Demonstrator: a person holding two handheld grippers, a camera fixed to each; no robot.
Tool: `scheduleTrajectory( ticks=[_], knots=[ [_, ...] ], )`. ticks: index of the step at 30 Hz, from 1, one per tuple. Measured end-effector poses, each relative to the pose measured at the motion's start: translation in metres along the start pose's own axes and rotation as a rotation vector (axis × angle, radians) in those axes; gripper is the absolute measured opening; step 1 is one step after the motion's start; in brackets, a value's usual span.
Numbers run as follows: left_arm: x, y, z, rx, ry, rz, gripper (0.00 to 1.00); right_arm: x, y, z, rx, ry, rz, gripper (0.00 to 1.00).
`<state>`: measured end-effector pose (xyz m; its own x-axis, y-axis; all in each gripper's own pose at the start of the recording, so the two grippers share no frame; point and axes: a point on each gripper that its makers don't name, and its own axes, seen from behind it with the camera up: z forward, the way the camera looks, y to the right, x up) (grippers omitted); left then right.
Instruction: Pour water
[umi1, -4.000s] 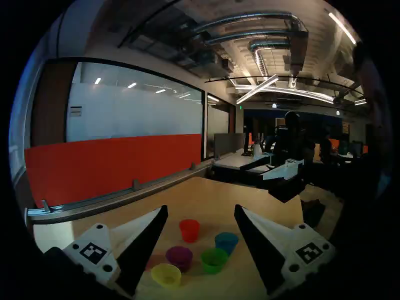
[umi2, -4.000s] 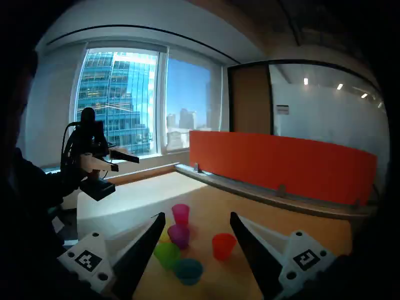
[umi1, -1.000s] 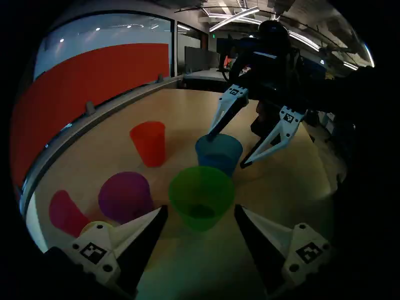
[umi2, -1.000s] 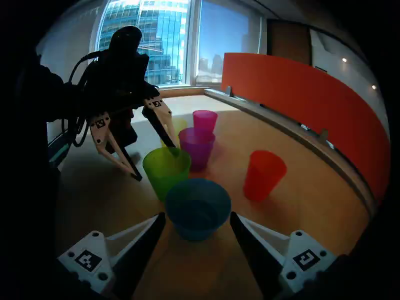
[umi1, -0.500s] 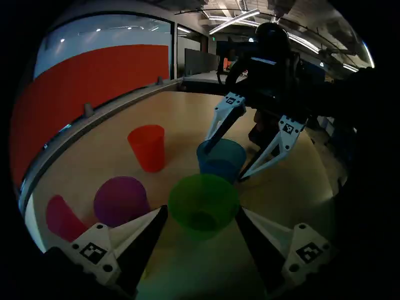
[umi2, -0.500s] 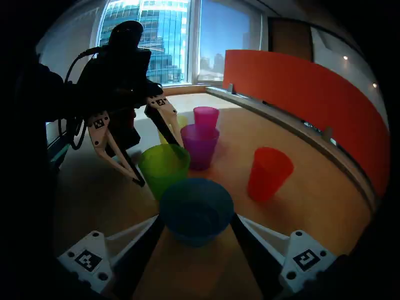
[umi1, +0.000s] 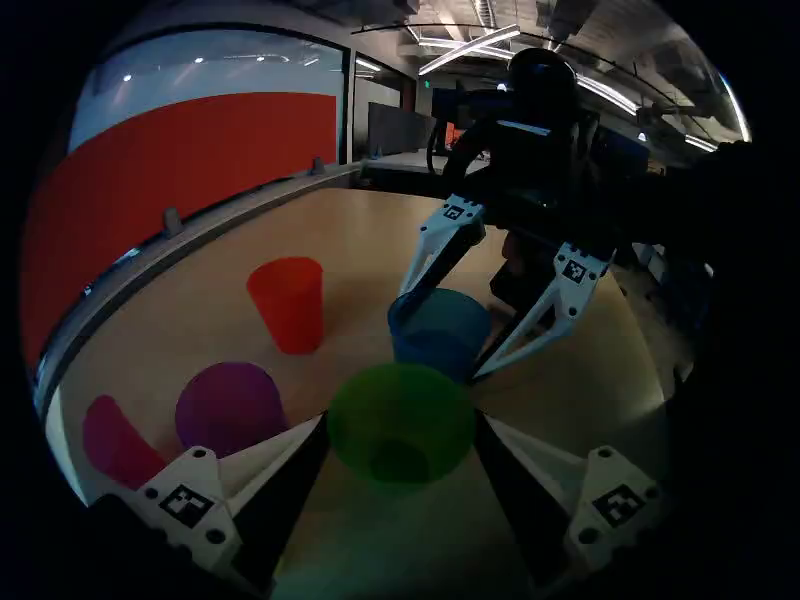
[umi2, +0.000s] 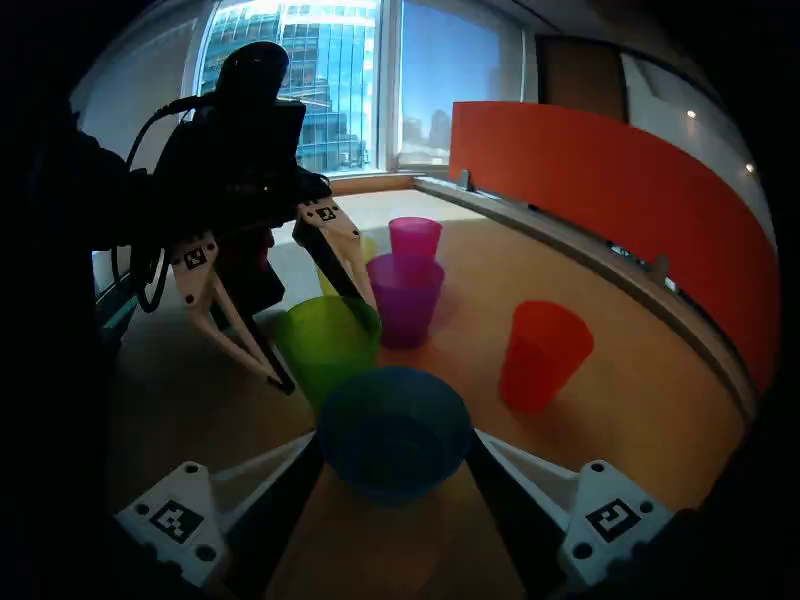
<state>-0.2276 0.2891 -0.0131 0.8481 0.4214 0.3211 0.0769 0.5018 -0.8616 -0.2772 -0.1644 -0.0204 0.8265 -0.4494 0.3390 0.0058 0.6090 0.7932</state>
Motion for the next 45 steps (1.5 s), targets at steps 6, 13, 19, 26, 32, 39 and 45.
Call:
scheduleTrajectory(
  ticks=[6, 13, 19, 26, 32, 39, 45],
  knots=[
    [-0.001, 0.000, 0.001, 0.009, 0.001, 0.003, 0.97, 0.001, 0.000, 0.001, 0.001, 0.003, 0.006, 0.99],
    [-0.002, 0.001, 0.001, 0.005, 0.003, 0.004, 0.88, 0.003, -0.001, 0.002, 0.001, 0.012, 0.017, 0.90],
    [-0.002, 0.002, 0.000, 0.011, 0.010, 0.006, 0.87, 0.003, -0.002, 0.001, 0.001, 0.015, 0.020, 0.90],
    [0.007, 0.004, -0.005, 0.007, 0.039, -0.007, 0.87, 0.005, -0.006, -0.002, 0.000, 0.016, 0.024, 0.90],
    [0.016, 0.004, -0.015, 0.019, 0.069, -0.022, 0.87, 0.016, -0.005, -0.011, -0.021, 0.042, 0.035, 0.90],
    [0.035, 0.000, -0.040, 0.061, 0.125, -0.025, 0.87, 0.040, -0.005, -0.030, -0.063, 0.088, 0.028, 0.90],
    [0.054, -0.003, -0.068, 0.116, 0.182, -0.014, 0.87, 0.067, -0.008, -0.046, -0.099, 0.144, 0.019, 0.90]
  ],
)
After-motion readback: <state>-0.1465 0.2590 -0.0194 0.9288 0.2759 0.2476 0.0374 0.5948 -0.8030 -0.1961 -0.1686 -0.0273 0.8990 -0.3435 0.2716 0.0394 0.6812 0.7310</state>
